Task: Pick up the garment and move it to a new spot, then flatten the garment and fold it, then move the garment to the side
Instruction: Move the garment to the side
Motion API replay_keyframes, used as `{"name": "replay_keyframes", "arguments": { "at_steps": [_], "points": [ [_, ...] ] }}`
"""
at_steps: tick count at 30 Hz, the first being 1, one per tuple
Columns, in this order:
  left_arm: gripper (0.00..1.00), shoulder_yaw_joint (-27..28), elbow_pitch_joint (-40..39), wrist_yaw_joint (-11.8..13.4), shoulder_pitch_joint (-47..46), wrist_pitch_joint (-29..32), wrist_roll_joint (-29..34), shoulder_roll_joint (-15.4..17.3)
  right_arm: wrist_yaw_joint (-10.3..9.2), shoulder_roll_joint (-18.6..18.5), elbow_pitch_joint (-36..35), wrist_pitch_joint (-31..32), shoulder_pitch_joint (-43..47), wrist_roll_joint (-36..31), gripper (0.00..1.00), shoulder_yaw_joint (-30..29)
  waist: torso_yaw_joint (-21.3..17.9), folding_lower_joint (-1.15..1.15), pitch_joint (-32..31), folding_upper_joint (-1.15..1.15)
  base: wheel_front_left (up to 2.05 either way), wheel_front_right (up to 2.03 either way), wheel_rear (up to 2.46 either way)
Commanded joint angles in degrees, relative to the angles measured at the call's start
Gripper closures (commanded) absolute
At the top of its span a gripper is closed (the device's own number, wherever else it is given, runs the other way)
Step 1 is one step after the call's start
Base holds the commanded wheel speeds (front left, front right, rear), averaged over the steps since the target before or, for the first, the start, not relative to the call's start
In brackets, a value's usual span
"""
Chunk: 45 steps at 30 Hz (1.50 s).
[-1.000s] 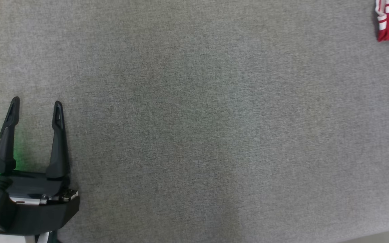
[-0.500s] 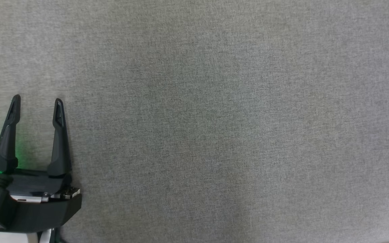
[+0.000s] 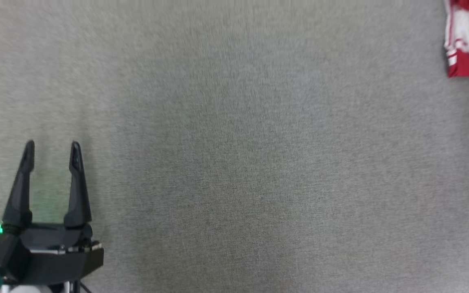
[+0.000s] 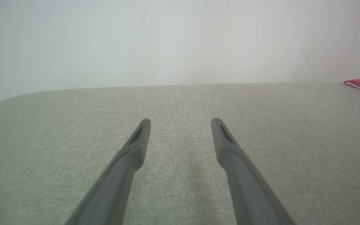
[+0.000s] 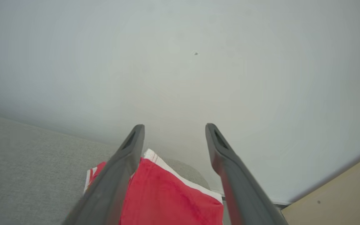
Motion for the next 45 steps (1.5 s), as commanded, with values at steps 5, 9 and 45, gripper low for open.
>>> {"name": "replay_keyframes", "arguments": {
  "at_steps": [5,9,45],
  "points": [
    [0.0,0.17,1.9,0.14,2.96,-0.16,-0.92,-1.26,-0.19,5.2,-3.53,-2.4,6.7,0.97,0.0,-1.0,2.41,0.0,-9.9,0.0,0.0,0.0,0.0],
    [0.0,-0.16,3.71,0.14,5.02,-0.16,-1.23,-1.84,-0.19,9.07,-6.6,-3.27,13.22,1.25,0.0,-2.67,3.79,0.0,-14.12,0.0,0.0,0.0,0.0],
    [0.0,-5.02,14.89,0.14,9.73,-0.16,-1.99,-2.78,-0.19,30.94,-31.4,-3.45,63.28,-1.76,0.0,-14.74,7.9,0.0,-29.92,0.0,0.0,0.0,0.0]
  ]
}}
